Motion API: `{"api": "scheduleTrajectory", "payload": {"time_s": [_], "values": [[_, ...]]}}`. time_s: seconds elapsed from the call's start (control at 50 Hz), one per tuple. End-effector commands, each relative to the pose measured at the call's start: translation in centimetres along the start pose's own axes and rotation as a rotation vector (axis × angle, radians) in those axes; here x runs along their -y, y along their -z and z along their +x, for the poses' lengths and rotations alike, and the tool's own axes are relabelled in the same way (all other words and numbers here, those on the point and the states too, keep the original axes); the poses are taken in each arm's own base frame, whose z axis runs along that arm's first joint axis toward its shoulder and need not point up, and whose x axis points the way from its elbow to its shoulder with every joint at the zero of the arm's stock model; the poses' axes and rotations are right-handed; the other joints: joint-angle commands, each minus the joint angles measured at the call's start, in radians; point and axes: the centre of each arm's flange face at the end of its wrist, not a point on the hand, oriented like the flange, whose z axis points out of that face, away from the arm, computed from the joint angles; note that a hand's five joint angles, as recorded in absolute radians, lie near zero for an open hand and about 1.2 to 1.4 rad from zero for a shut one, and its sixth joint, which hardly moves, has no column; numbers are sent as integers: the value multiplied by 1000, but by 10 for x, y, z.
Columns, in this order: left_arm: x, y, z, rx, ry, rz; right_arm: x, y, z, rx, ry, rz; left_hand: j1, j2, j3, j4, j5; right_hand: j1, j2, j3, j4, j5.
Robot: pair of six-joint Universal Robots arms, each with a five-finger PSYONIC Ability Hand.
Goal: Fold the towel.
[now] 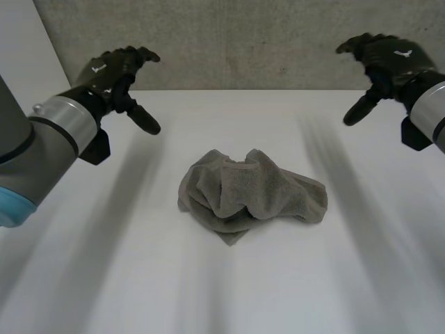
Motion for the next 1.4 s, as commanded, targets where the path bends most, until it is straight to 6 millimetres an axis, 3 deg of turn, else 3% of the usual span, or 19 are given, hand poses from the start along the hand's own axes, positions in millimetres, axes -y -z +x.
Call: {"api": "scheduleTrajectory", "payload": {"time_s": [0.02,0.12,0.4,0.46,0.52,0.54,0.56,0.58,0.6,0.62,0.64,0.66,0.68,0.84,0.94,1.12,1.26,1.36,1.4], "values": [[-32,-9,8,-83,11,-85,-27,-5,-25,273,-5,-76,-114,-60,-43,-50,-51,-60,-80,-7,-60,-62],[-71,-13,25,-256,43,-205,-53,-9,-32,346,-32,-155,-108,-54,-43,-50,-45,-60,-80,-7,-60,-62],[-133,-12,50,-416,87,-368,-138,-17,-79,493,17,-331,-99,-46,-43,-50,-37,-60,-80,-7,-60,-62],[-144,-13,49,-415,90,-386,-143,-15,-83,508,49,-340,-23,31,-43,-50,40,-60,-80,-7,-60,-62],[-149,-14,49,-414,92,-393,-144,-14,-84,513,60,-342,232,286,-43,-50,295,-15,-34,-7,-60,-17],[-149,-14,49,-411,90,-390,-145,-14,-84,515,67,-344,416,469,-43,-50,478,157,137,-7,-60,155],[-149,-14,49,-411,90,-390,-144,-13,-84,519,71,-347,417,471,-43,-50,480,391,371,-7,-60,389],[-149,-15,48,-407,86,-389,-144,-13,-84,519,71,-347,673,727,-43,-50,736,393,374,-7,-60,391],[-146,-15,47,-401,81,-381,-142,-13,-85,529,72,-346,850,904,-43,-50,913,669,650,-7,-60,667],[-146,-15,47,-401,81,-381,-139,-12,-83,528,79,-345,852,906,-43,-50,915,913,894,-7,-60,911],[-144,-15,47,-398,76,-376,-139,-12,-83,528,79,-345,1015,1068,-43,-50,1077,916,896,-7,-60,914],[-140,-15,47,-393,68,-367,-134,-12,-81,526,91,-342,1106,1160,-43,-50,1169,1113,1094,-7,-60,1111],[-140,-15,47,-393,68,-366,-125,-11,-79,524,112,-332,1107,1161,-43,-50,1170,1161,1141,-7,-60,1159],[-107,-11,48,-387,-33,-292,-83,11,-77,580,238,-331,1107,1161,-43,-50,1170,1161,1142,-7,-60,1159],[-93,-2,49,-397,-126,-305,-71,30,-77,652,346,-373,1107,1161,-43,-50,1170,1161,1142,-7,-60,1159],[-104,25,52,-455,-322,-478,-66,68,-84,831,423,-535,1107,1161,-43,-50,1170,1161,1142,-7,-60,1159],[-118,22,49,-467,-392,-520,-65,57,-85,811,434,-495,1107,1161,-43,-50,1170,1161,1142,-7,-60,1159],[-105,10,49,-382,-418,-440,-54,26,-78,657,422,-297,1107,1161,-43,-50,1170,1161,1142,-7,-60,1159],[-76,3,59,-330,-424,-256,-45,13,-74,579,407,-188,1107,1161,-43,-50,1170,1161,1142,-7,-60,1159]]}}
